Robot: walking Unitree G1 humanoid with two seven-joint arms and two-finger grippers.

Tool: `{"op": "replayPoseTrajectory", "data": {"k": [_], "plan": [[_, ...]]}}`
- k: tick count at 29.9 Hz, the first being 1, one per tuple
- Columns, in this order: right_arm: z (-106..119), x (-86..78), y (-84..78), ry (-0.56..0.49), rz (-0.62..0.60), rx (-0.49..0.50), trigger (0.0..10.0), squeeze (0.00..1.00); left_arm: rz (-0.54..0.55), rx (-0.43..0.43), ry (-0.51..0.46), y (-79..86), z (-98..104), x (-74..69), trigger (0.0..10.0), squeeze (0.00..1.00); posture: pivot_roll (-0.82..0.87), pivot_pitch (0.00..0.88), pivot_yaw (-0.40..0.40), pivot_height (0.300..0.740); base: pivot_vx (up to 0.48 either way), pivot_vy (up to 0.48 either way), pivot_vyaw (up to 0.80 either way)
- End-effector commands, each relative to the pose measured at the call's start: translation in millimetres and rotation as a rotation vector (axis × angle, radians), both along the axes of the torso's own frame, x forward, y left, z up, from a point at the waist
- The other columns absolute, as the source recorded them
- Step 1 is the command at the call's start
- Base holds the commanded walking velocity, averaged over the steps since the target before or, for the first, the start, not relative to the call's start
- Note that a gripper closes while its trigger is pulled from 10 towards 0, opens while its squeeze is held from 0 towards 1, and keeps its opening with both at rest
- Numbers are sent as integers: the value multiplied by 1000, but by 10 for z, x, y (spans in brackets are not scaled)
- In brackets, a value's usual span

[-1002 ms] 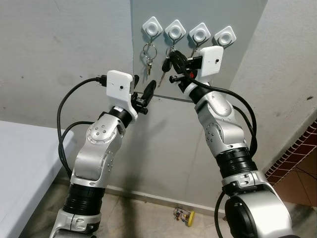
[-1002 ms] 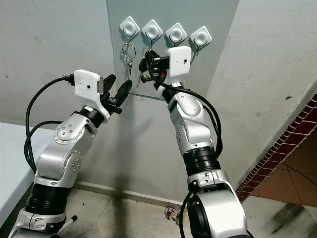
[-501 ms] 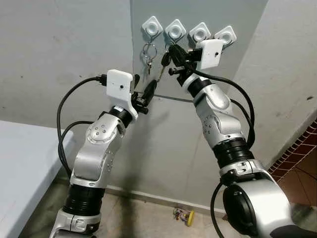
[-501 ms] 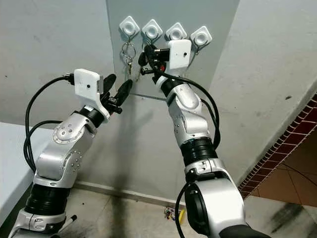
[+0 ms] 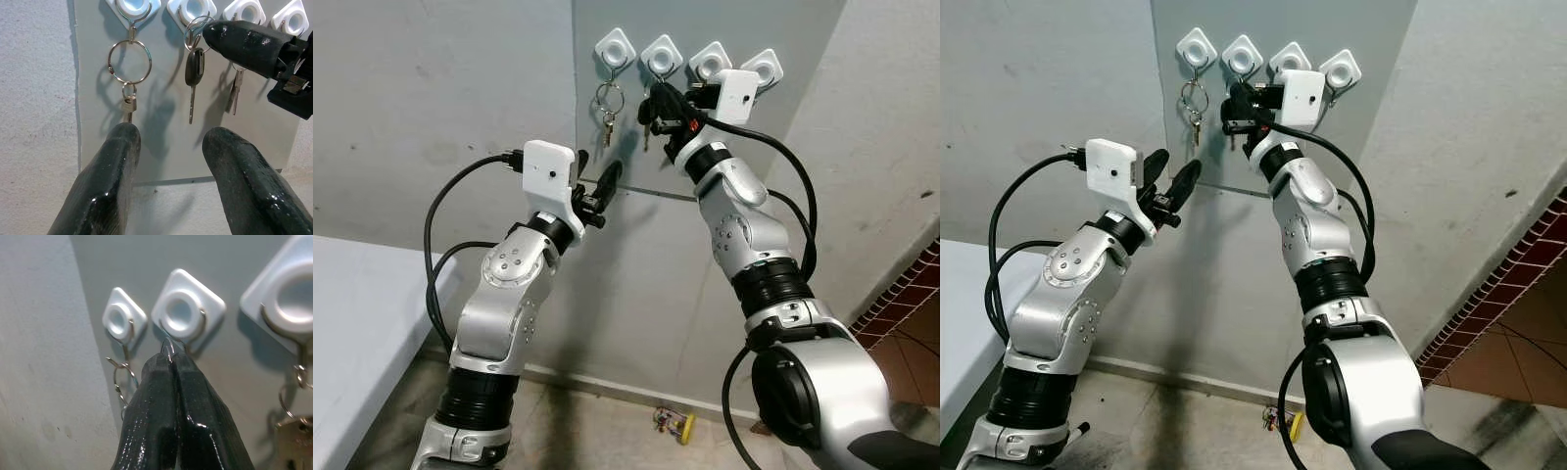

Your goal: Hang keys on a hook

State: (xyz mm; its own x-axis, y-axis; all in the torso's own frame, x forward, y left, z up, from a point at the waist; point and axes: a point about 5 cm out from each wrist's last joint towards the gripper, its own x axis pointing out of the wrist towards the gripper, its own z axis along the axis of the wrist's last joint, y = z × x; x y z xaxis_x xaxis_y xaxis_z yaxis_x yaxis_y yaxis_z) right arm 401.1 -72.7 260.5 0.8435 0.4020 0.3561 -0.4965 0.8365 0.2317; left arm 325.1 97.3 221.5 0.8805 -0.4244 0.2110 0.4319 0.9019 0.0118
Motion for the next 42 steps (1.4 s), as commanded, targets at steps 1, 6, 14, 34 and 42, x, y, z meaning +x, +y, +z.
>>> {"op": "replayPoseTrajectory", "data": {"k": [1,6,14,34,42], "plan": [[63,14,16,0,12,18,10000,0,-23,11,-11,-33,29,-32,10000,0,-60,0,-61,740,0,0,0],[40,37,14,42,23,80,10000,0,-20,13,-10,-28,29,-38,10000,0,-56,0,-61,740,0,0,0],[-9,56,-10,110,61,207,10000,0,-14,15,-5,-4,27,-46,10000,0,-50,0,-62,740,0,0,0],[-197,-23,-49,112,109,267,10000,1000,4,16,5,45,36,-41,10000,0,-43,0,-55,740,0,0,0],[-504,-177,-269,126,77,206,10000,1000,98,28,14,138,-25,-27,10000,0,-39,0,-59,740,0,0,0]]}}
